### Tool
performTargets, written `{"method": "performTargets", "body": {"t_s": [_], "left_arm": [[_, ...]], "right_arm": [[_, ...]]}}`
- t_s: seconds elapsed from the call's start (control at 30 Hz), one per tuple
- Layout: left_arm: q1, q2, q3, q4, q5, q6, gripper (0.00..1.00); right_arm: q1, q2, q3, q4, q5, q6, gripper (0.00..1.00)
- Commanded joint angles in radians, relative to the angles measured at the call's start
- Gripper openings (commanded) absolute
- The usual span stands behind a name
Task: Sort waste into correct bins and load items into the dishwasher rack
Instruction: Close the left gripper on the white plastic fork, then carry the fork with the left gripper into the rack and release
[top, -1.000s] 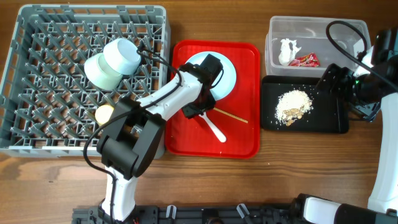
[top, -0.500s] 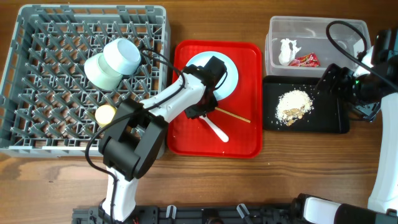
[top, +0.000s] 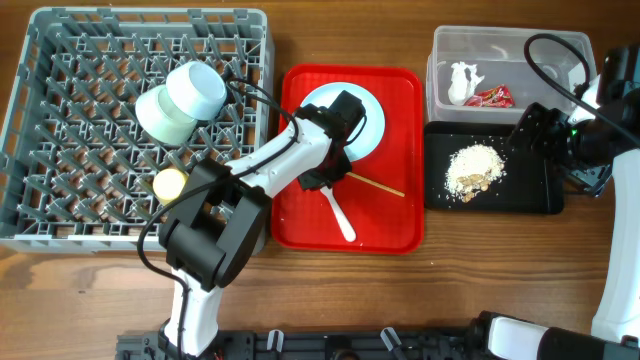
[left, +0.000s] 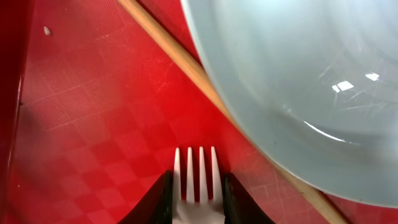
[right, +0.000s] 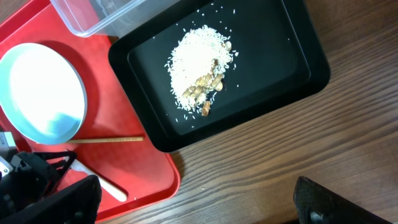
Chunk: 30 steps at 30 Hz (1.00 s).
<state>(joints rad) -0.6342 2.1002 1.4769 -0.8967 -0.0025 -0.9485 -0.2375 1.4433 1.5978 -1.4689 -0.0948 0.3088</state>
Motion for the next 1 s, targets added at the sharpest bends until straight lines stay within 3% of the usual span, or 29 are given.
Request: {"method": "performTargets", "body": {"t_s": [0.0, 0.53, 0.67, 0.97], "left_arm": [[-0.016, 0.041, -0.007, 0.003, 0.058, -0.002, 0.24], [0.021, -0.153, -0.004, -0.024, 0.051, 0.029, 0.25], [0.041, -0.219, -0.004, -0.054, -0.018, 0.031, 0.25], [0.065, -0.319, -0.004, -0.058, -0.041, 0.210, 0.25]], "right_arm": [[-0.002, -0.013, 0.005, -0.003, 0.017, -0.018, 1.00], [-0.002, -0.013, 0.005, -0.005, 0.017, -0.018, 0.99], [-0.002, -0.013, 0.005, -0.006, 0.017, -0.018, 1.00], [-0.002, -0.013, 0.005, -0.006, 0.016, -0.018, 1.00]]}}
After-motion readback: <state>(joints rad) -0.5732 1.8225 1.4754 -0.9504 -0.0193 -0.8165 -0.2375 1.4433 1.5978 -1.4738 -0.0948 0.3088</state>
